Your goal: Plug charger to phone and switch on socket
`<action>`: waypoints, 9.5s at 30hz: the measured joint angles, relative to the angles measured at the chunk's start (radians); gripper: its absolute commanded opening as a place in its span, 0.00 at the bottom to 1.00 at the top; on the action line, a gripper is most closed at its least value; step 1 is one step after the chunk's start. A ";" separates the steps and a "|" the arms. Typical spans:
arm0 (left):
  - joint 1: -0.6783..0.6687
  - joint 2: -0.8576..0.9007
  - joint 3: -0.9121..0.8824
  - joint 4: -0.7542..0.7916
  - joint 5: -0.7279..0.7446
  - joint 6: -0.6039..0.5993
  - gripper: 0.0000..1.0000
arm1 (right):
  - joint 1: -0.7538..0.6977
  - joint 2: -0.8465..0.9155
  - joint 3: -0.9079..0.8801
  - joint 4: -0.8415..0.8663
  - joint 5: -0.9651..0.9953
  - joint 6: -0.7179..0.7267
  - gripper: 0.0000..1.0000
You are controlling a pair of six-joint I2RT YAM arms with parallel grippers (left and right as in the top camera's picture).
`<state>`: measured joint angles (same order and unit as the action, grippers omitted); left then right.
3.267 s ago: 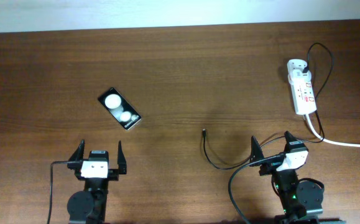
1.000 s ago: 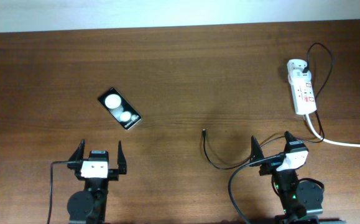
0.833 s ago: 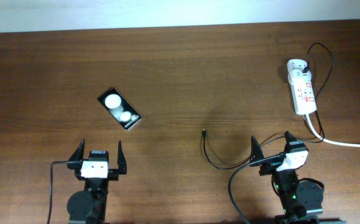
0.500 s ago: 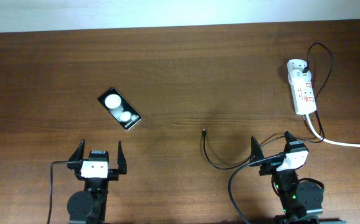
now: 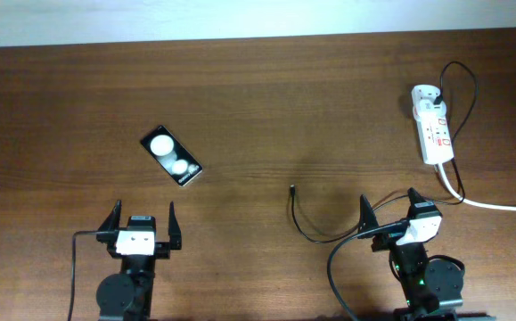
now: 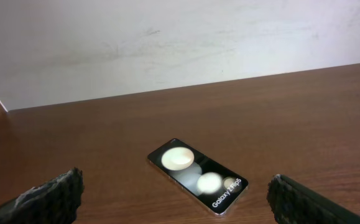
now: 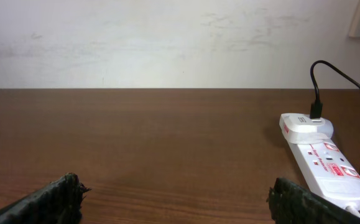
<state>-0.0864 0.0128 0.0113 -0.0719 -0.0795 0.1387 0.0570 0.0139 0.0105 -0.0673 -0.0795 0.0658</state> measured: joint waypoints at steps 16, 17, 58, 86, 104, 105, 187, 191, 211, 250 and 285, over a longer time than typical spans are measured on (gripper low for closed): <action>0.000 0.050 0.377 -0.185 0.222 -0.031 0.99 | 0.000 0.000 0.000 0.000 0.003 0.001 0.99; 0.000 0.111 0.511 -0.267 0.230 -0.031 0.99 | 0.000 -0.001 0.000 0.000 0.003 0.000 0.99; -0.004 2.074 1.423 -0.709 0.000 -0.686 1.00 | 0.000 -0.002 0.000 0.000 0.007 0.001 0.99; -0.374 2.074 1.429 -0.843 0.087 -0.647 0.99 | 0.000 -0.002 0.000 0.000 0.007 0.000 0.99; -0.379 2.074 1.432 -0.822 0.027 -0.723 0.84 | 0.000 -0.002 0.000 0.000 0.007 0.001 0.98; -0.378 2.074 1.432 -0.824 0.030 -0.728 0.84 | 0.000 -0.002 0.000 0.000 0.007 0.001 0.99; -0.349 2.068 1.421 -0.696 0.065 -0.670 0.86 | 0.000 -0.002 0.000 0.000 0.007 0.000 0.99; -0.348 2.068 1.420 -0.697 0.065 -0.663 0.89 | 0.000 -0.002 0.000 0.000 0.007 0.001 0.99; -0.349 2.068 1.420 -0.693 0.064 -0.659 0.82 | 0.000 -0.002 0.000 0.000 0.007 0.001 0.99; -0.354 2.069 1.419 -0.702 0.045 -0.655 0.66 | 0.000 -0.002 0.000 0.000 0.007 0.000 0.99; -0.447 2.084 1.437 -0.585 0.069 -0.430 0.99 | 0.000 -0.002 0.000 0.000 0.007 0.001 0.99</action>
<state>-0.5331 2.0968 1.4487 -0.6571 -0.0101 -0.2916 0.0570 0.0120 0.0105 -0.0677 -0.0727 0.0666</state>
